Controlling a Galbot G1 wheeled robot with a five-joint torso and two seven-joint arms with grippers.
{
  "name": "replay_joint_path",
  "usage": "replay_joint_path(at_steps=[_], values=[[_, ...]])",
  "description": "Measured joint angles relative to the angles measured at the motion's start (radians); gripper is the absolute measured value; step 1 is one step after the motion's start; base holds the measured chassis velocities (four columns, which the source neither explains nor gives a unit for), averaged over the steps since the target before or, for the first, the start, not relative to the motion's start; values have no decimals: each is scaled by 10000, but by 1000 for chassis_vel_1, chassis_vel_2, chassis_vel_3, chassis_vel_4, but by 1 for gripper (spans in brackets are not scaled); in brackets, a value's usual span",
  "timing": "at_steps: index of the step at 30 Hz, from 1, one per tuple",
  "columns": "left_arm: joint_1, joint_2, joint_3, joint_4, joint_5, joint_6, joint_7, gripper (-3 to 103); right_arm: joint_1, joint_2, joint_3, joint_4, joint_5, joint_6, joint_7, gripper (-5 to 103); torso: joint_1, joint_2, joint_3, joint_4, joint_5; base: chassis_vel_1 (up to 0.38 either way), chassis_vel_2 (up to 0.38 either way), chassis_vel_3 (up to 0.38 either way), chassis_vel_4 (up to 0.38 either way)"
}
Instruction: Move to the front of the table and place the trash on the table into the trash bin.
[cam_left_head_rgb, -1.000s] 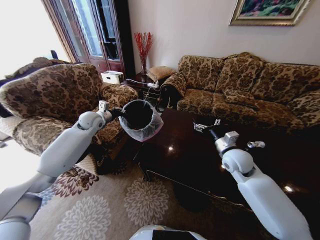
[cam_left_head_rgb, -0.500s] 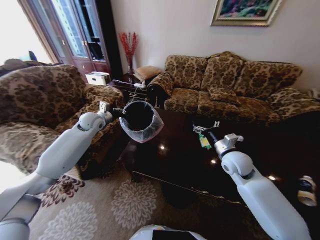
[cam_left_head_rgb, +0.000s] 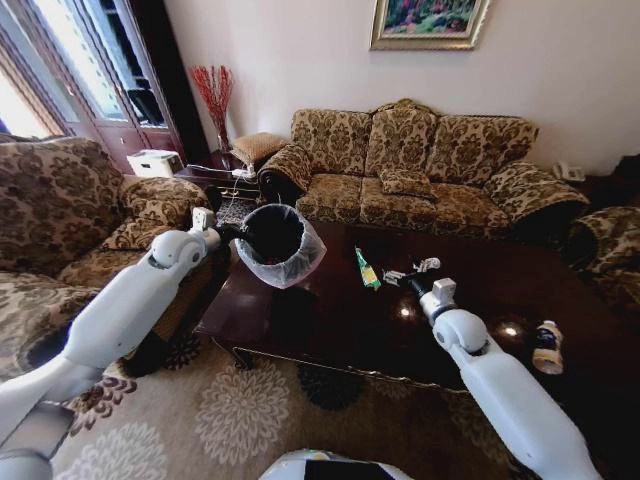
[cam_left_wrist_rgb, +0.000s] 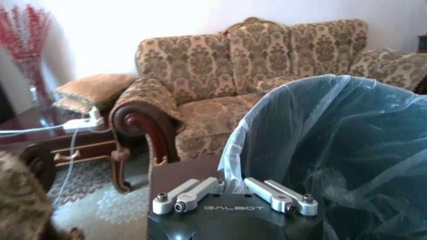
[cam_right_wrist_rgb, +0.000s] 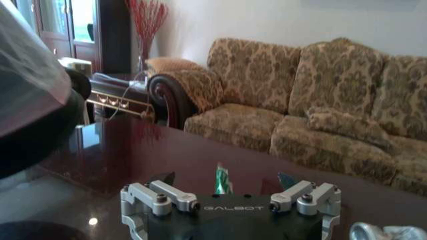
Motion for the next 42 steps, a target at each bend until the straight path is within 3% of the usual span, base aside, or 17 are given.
replay_joint_path(at_steps=[5, 7, 18, 30, 35, 37, 39, 42], values=[[511, 154, -445, -280, -63, -75, 26, 2, 1004, 393, -427, -1394, 169, 226, -28, 100, 3, -1, 0, -12, -3, 20, 22, 3, -2], [1083, 303, -1026, -585, -100, -170, 95, 2, 1543, 652, -612, -2300, 152, 135, 66, 100, 3, -1, 0, -15, 9, 0, 0, 0, 0], [2362, 695, -2441, -1049, -222, -443, 185, 2, 2229, 1744, -1038, -4053, 749, 306, 35, 100, 3, -1, 0, -13, 2, 0, 0, 0, 0], [2598, 1122, -2601, -1139, -281, -389, 462, 2, 2577, 2287, -927, -5200, 197, 390, 87, 101, 2, -1, -1, -13, 4, 0, 0, 0, 0], [2488, 1098, -2520, -1094, -258, -357, 492, 2, 2586, 2380, -881, -5579, -114, 642, 11, 90, 2, -1, -1, -14, 6, 0, 0, 0, 0], [2445, 1082, -2476, -1083, -251, -337, 501, 2, 2566, 2393, -855, -5720, -295, 788, -82, 80, 2, -1, 0, -14, 5, 0, 0, 0, 0], [2434, 1082, -2470, -1079, -249, -331, 502, 2, 2562, 2392, -853, -5740, -312, 814, -103, 80, 2, -1, 0, -15, 6, 0, 0, 0, 0], [2336, 1081, -2460, -1070, -248, -288, 502, 2, 2571, 2389, -846, -5847, -339, 851, -202, 63, 2, -1, -1, -14, 6, 0, 0, 0, 0]])
